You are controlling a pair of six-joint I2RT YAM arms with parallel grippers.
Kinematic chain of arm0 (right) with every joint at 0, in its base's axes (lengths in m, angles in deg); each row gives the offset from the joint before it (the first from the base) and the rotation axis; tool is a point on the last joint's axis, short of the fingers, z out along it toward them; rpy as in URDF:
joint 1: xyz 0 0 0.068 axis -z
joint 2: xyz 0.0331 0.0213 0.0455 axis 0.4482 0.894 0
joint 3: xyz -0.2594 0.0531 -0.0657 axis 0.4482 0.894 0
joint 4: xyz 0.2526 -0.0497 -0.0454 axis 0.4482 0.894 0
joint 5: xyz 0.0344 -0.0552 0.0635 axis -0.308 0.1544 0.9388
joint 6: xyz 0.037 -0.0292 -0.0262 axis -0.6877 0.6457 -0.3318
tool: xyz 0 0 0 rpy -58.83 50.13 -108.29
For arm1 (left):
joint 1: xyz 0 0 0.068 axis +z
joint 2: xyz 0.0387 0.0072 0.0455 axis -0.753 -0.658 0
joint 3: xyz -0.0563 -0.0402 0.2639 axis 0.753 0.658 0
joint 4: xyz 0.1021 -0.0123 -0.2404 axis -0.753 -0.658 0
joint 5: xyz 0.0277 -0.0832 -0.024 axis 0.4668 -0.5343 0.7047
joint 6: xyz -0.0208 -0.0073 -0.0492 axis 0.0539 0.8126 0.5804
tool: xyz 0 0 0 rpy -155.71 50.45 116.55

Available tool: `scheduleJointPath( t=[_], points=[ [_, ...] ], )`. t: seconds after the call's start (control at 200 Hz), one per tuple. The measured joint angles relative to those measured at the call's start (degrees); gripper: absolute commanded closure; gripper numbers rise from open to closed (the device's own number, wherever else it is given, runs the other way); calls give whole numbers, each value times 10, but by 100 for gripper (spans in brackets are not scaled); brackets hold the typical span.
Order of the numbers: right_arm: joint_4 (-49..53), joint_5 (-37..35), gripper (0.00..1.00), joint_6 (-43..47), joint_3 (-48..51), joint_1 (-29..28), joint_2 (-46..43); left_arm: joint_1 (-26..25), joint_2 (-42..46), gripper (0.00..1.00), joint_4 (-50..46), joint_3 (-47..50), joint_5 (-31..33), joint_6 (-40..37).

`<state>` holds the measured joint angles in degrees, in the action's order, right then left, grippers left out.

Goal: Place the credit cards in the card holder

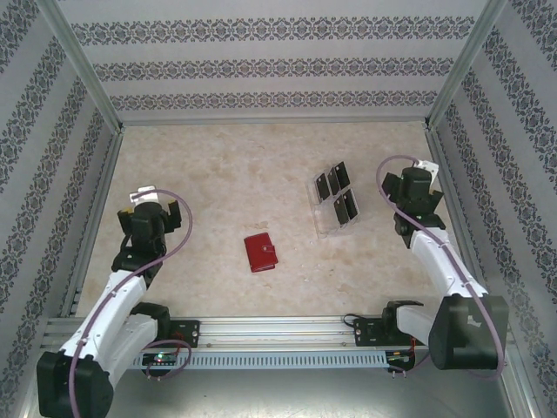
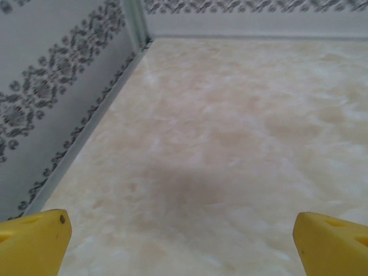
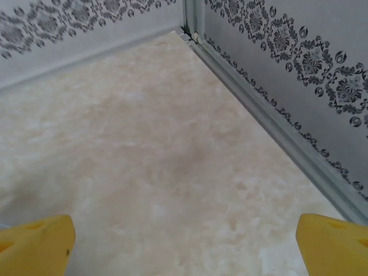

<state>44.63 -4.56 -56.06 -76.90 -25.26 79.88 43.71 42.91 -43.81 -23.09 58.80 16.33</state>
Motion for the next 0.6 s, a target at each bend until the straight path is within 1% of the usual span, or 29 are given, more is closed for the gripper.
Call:
scheduleJointPath(
  t=[0.135,0.24,0.315,0.4,0.48,0.545,0.6],
  points=[
    [-93,0,2,18,69,-4,35,15,-4,0,30,40,-11,-9],
    [-162,3,2,33,115,-17,79,15,-37,0,81,63,-28,-21],
    [-192,10,2,47,125,-28,102,15,-87,0,156,81,-43,-28],
    [-241,21,2,65,127,-39,115,15,-174,0,253,96,-65,-36],
    [-298,37,2,81,134,-44,116,15,-249,0,322,96,-88,-49],
    [-378,46,2,95,162,-47,121,15,-292,0,372,95,-105,-55],
    [-459,51,2,104,196,-47,143,16,-321,0,408,89,-118,-56]
  ],
)
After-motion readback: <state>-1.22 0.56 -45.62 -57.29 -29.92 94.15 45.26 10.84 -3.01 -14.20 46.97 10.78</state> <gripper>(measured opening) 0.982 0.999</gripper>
